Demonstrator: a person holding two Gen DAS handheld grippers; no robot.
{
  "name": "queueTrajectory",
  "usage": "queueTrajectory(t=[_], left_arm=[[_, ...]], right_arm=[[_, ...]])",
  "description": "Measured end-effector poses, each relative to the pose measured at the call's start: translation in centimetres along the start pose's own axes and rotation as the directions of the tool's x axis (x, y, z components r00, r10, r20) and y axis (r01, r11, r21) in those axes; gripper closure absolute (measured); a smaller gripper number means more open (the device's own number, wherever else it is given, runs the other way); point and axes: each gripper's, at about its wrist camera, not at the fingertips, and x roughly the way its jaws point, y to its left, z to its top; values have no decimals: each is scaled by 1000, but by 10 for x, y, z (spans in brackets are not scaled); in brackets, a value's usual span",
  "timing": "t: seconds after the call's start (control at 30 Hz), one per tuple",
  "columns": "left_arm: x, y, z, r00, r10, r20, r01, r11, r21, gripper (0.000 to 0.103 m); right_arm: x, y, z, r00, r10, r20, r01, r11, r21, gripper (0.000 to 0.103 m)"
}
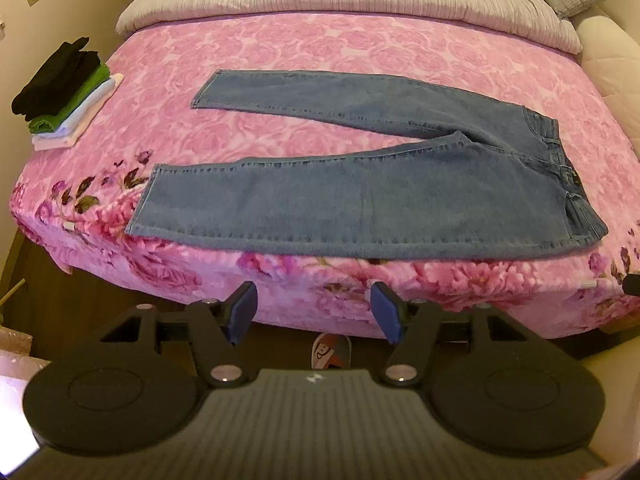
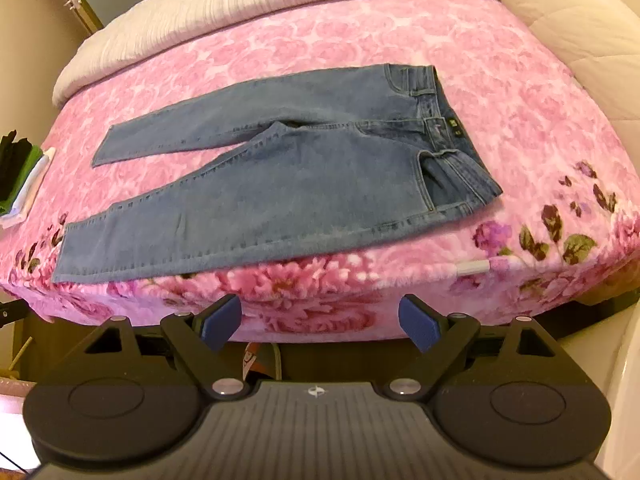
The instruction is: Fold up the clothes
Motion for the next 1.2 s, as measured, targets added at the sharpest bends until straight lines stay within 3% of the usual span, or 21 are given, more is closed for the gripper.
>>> queueTrajectory(t=[0.67, 1.2], left_arm=[[-7, 20, -9, 1000, 15, -1, -15, 999, -36, 41], [-19, 52, -18, 997, 77, -9, -78, 989, -129, 40]], right_arm=[[-12, 8, -1, 1000, 8, 17, -8, 1000, 0, 15], [9, 62, 12, 995, 98, -20, -100, 985, -141, 15]])
